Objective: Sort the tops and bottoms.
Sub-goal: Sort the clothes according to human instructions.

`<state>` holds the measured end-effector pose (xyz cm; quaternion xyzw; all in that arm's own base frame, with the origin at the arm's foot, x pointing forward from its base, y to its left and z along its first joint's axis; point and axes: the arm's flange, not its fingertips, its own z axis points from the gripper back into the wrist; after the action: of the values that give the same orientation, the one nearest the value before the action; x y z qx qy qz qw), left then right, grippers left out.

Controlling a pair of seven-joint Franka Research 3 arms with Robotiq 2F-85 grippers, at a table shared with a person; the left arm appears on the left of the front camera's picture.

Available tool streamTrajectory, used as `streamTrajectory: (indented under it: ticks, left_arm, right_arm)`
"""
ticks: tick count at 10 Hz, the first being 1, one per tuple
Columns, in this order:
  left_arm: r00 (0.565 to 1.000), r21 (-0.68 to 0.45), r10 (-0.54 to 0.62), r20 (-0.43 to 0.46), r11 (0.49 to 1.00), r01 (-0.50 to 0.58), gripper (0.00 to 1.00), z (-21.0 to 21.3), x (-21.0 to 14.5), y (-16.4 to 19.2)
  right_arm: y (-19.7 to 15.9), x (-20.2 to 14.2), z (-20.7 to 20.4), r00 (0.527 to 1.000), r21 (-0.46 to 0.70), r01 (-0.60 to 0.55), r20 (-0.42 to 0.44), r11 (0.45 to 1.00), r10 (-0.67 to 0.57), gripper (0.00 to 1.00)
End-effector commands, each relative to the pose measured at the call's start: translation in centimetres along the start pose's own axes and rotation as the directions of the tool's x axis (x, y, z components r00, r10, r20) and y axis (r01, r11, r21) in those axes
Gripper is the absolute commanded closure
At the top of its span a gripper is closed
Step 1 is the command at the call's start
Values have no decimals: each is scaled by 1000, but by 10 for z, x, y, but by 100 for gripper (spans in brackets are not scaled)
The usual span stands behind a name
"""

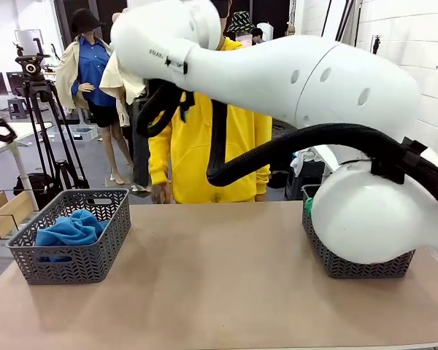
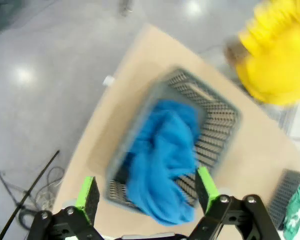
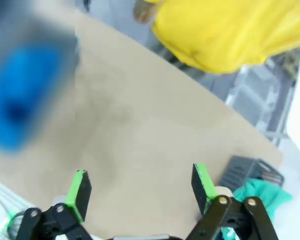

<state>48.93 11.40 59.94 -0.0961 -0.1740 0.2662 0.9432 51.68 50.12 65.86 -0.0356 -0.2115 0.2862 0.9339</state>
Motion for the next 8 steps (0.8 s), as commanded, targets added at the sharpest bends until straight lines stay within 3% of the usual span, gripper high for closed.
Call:
streamTrajectory:
  ticks: [1,4,5,6,7,8]
  left_arm:
    - [975,-145,-223,12,964,222,0,-6,-44,-54]
    - [885,-165,-464,28,871,462,0,-23,-142,-150]
    - [847,-169,-529,57,831,531,0,-28,-171,-169]
    - [810,-164,-582,75,794,586,0,-31,-193,-181]
    - [771,-143,-627,110,758,637,0,-40,-204,-183]
    - [757,-135,-644,109,745,653,0,-49,-206,-186]
  right_arm:
    - [-40,-116,0,987,-81,158,-25,984,-160,0]
    - [-83,-217,22,937,-174,343,-5,923,-349,0]
    - [-86,-249,19,932,-185,355,-4,916,-362,0]
    - [-86,-279,11,929,-169,349,-66,922,-364,0]
    - [-82,-308,-9,938,-141,320,-93,937,-334,0]
    - [-80,-332,-30,916,-115,369,-124,922,-382,0]
